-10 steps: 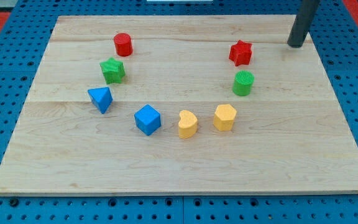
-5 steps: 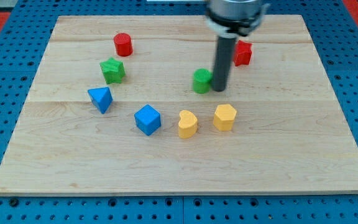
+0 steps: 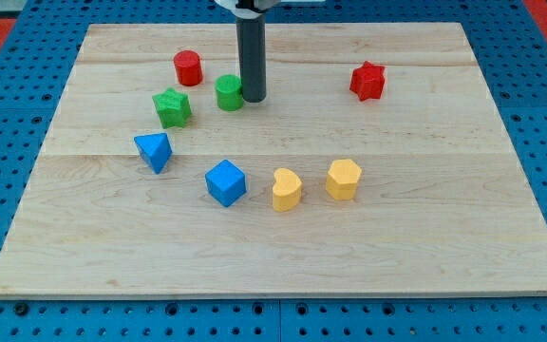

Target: Keep green blocks in a vertical line

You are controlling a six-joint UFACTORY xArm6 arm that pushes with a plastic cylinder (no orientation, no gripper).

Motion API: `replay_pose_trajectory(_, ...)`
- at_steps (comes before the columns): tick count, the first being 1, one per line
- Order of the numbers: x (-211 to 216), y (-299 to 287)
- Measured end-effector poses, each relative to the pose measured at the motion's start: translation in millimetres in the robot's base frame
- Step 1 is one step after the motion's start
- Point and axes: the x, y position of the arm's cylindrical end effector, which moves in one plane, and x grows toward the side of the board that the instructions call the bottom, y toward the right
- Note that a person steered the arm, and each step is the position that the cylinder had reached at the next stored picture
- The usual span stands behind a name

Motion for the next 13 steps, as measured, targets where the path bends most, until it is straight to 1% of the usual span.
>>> replay_pose_trajectory(2,4.1,-118.2)
replay_pose_trajectory(3,12.1,-118.5)
replay_pose_trajectory(5,12.0,-109.1)
replay_pose_trajectory(6,-0.3,-65.1)
replay_pose_trajectory(7,-0.7,4.4)
replay_pose_trajectory(8,6.3,22.4)
replay_pose_trajectory(10,13.6,-33.7)
replay_pose_trajectory(13,14.4,-35.4)
